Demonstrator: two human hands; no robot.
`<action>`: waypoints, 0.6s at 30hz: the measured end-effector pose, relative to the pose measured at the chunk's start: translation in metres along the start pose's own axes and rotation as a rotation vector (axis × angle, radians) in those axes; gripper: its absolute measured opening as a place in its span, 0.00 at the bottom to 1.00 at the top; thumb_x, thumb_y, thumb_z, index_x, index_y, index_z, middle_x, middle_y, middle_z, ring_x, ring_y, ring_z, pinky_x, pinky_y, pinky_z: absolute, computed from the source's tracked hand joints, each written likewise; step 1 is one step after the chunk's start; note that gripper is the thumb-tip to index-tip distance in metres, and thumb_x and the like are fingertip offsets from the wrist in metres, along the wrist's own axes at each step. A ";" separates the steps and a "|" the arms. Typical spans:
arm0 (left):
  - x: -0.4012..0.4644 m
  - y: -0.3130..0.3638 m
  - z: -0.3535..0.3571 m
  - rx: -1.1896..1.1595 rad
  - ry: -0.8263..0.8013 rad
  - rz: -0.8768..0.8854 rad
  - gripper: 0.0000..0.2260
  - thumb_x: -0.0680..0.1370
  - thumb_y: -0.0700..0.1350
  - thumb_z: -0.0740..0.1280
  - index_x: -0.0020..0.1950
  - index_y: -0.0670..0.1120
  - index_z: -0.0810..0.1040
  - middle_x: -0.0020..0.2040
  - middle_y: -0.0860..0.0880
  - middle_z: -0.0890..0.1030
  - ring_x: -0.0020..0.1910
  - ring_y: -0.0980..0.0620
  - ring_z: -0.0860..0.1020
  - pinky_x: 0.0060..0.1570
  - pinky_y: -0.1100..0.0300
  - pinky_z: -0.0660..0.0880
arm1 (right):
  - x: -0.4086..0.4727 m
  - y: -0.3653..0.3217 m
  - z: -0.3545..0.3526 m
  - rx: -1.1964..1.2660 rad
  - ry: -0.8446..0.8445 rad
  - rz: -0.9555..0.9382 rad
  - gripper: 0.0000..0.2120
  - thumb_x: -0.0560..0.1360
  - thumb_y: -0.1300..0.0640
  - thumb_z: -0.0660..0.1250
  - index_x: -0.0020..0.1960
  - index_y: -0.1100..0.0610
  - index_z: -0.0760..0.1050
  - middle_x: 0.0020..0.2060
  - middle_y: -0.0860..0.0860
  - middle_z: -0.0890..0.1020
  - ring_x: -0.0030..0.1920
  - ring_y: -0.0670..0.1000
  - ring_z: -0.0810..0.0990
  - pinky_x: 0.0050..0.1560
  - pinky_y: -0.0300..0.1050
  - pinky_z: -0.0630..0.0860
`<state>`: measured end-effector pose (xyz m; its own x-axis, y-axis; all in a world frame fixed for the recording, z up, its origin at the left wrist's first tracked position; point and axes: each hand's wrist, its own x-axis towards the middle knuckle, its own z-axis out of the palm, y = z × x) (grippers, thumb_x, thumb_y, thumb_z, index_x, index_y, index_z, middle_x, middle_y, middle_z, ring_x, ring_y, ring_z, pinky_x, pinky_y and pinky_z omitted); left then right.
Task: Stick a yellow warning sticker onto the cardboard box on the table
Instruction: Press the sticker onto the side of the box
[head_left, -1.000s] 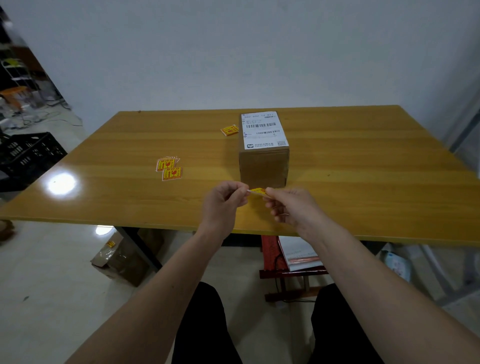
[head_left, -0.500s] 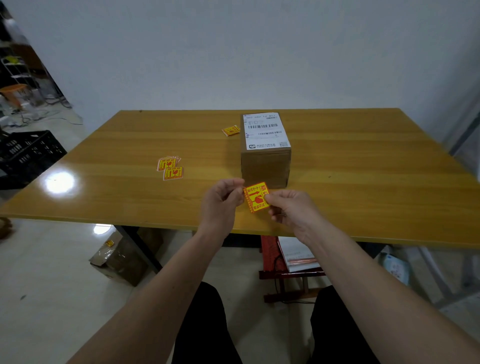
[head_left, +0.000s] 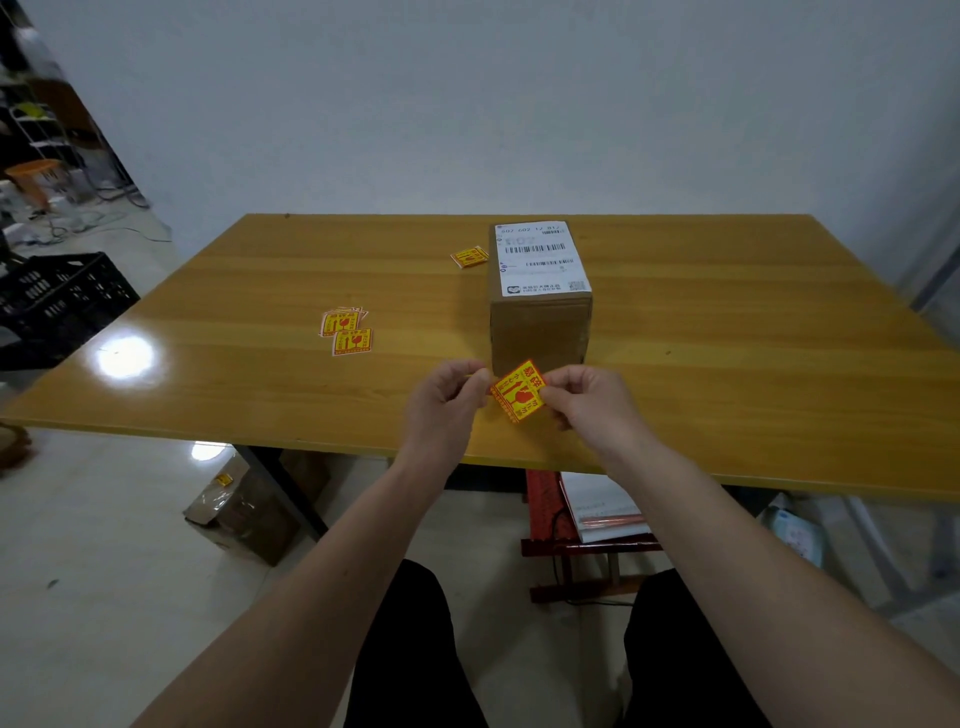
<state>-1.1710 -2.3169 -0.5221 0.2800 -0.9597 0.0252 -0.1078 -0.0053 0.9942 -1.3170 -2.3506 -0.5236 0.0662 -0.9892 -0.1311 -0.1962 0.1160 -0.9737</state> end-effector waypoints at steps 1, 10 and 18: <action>0.000 0.001 0.000 0.025 -0.022 0.006 0.04 0.77 0.43 0.65 0.49 0.46 0.80 0.39 0.52 0.80 0.39 0.58 0.77 0.44 0.66 0.75 | 0.002 -0.001 -0.001 -0.069 0.005 -0.044 0.07 0.75 0.65 0.66 0.41 0.56 0.78 0.36 0.50 0.78 0.35 0.45 0.73 0.38 0.39 0.72; -0.001 -0.001 0.004 0.203 -0.071 -0.017 0.04 0.73 0.41 0.72 0.45 0.41 0.82 0.43 0.45 0.85 0.44 0.50 0.82 0.47 0.60 0.78 | -0.001 -0.010 -0.005 -0.502 -0.007 -0.289 0.06 0.76 0.62 0.65 0.46 0.57 0.81 0.41 0.50 0.79 0.45 0.50 0.77 0.47 0.47 0.76; -0.005 0.001 0.009 0.063 -0.007 -0.139 0.02 0.74 0.42 0.70 0.41 0.45 0.81 0.36 0.53 0.80 0.34 0.63 0.76 0.39 0.71 0.72 | -0.005 -0.010 -0.004 -0.291 0.105 -0.217 0.20 0.77 0.62 0.63 0.68 0.58 0.68 0.44 0.50 0.78 0.51 0.50 0.76 0.55 0.47 0.74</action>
<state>-1.1809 -2.3150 -0.5219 0.2901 -0.9503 -0.1133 -0.1283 -0.1559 0.9794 -1.3193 -2.3476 -0.5130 0.0393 -0.9935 0.1066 -0.4596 -0.1127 -0.8810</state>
